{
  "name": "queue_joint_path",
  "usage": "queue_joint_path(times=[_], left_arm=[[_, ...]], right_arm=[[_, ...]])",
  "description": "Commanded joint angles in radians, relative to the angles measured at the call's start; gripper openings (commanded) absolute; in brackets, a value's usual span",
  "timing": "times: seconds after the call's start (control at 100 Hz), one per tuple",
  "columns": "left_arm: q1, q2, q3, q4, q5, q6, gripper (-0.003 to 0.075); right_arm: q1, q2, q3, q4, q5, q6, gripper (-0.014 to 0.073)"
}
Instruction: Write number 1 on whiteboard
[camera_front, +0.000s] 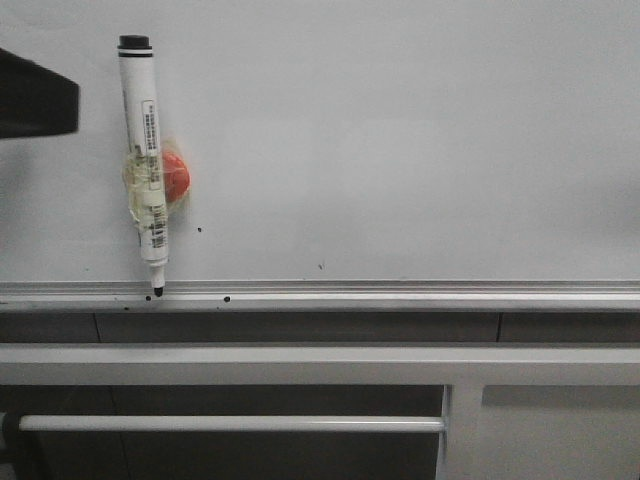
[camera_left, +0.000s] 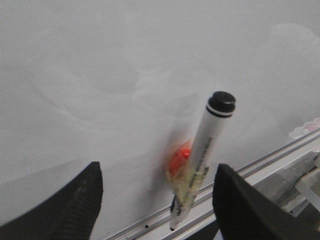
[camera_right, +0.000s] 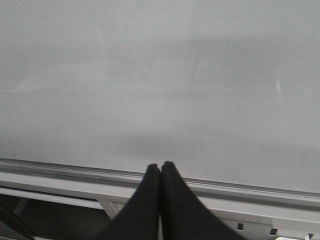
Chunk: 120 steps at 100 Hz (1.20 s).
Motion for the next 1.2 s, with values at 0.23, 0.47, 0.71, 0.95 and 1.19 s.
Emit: queue_joint_path(times=[0.23,0.47,0.71,0.95,1.19], left_arm=[[-0.187,0.061,0.110,-0.173,-0.370,0.000,0.0438],[-0.256,0.139,0.187,-0.252,-0.554,0.000,0.0438],[-0.347,0.345,0.194,-0.300,-0.798,-0.042,0.0438],[-0.365,0.563,0.190,-0.321,-1.058,-0.121,0.0438],[-0.365,0.695,0.190,-0.321,-1.193,-0.248,0.0438]], right_arm=[[0.001,0.014,-0.037,0.018,-0.075,-0.012,-0.0063],[0.001,0.014,-0.037,0.018,-0.075,-0.012,-0.0063],[0.001,0.014,-0.037,0.027,-0.075,-0.012,-0.0063],[0.001,0.014,-0.037,0.027,-0.084,-0.012,-0.0063],[0.001,0.014,-0.037,0.027,-0.112,-0.012,-0.0063]])
